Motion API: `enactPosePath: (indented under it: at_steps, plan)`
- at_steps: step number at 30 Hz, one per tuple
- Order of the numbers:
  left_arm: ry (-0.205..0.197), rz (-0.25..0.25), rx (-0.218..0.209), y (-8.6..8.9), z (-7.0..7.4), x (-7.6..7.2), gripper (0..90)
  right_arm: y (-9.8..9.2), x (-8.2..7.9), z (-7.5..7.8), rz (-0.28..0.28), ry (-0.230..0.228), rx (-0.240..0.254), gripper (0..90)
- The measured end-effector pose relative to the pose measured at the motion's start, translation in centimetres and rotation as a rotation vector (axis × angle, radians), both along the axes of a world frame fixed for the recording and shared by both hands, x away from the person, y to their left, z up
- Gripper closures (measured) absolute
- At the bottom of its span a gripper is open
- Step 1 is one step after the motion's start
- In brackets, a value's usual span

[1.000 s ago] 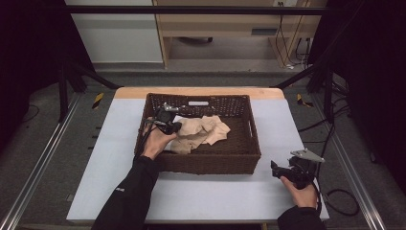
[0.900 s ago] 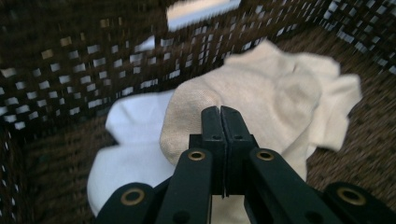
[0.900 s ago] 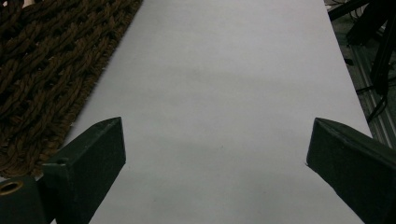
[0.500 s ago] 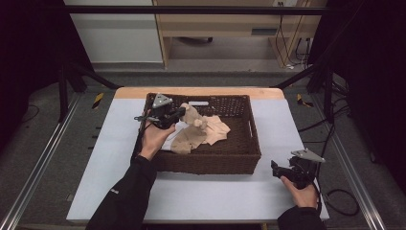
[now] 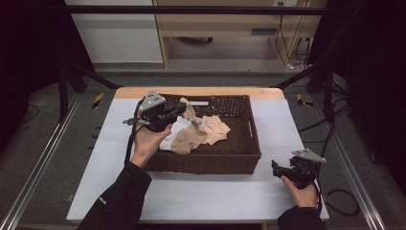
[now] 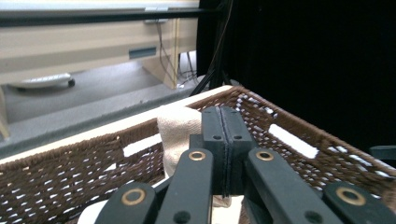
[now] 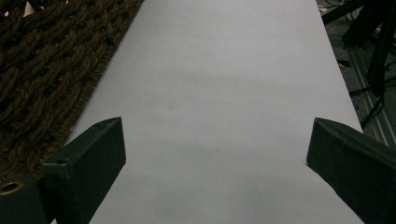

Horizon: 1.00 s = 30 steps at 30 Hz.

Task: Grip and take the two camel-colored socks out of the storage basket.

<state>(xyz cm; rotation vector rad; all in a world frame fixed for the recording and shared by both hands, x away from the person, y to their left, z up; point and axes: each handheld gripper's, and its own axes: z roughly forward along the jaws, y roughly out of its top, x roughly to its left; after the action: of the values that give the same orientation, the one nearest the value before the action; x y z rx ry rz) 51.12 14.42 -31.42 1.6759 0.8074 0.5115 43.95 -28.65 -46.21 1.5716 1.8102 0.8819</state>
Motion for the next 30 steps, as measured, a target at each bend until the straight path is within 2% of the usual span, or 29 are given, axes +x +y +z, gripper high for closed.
enactPosePath:
  at_steps: [5, 8, 11, 12, 13, 16, 26, 30]
  plan:
    - [-0.039, -0.029, -0.032, 0.4, 1.2, -2.0, 89.0, 0.0, 0.0, 0.0, 0.005, -0.002, -0.002, 4.9]
    - [-0.071, -0.053, -0.033, 0.6, 2.1, -3.7, 89.0, 0.0, 0.0, 0.0, 0.005, -0.003, -0.003, 4.9]
    - [-0.086, -0.068, -0.035, 0.9, 2.6, -5.0, 89.0, 0.1, -0.1, 0.1, 0.004, -0.005, -0.004, 4.9]
    - [-0.086, -0.068, -0.035, 0.9, 2.6, -5.0, 89.0, 0.1, -0.1, 0.2, 0.004, -0.007, -0.005, 4.9]
    - [-0.097, -0.077, -0.036, 1.2, 2.8, -5.9, 89.0, 0.0, -0.2, 0.2, 0.006, -0.012, -0.005, 4.9]
    - [-0.112, -0.086, -0.038, 1.7, 3.2, -7.2, 89.0, 0.0, -0.2, 0.2, 0.006, -0.01, -0.003, 4.9]
    - [-0.148, -0.138, -0.055, 3.2, 3.6, -11.1, 89.0, 0.1, -0.2, 0.2, 0.005, -0.005, -0.004, 4.9]
    - [-0.148, -0.153, -0.053, 3.7, 3.3, -12.5, 88.9, 0.1, -0.2, 0.2, 0.007, -0.006, -0.004, 4.9]
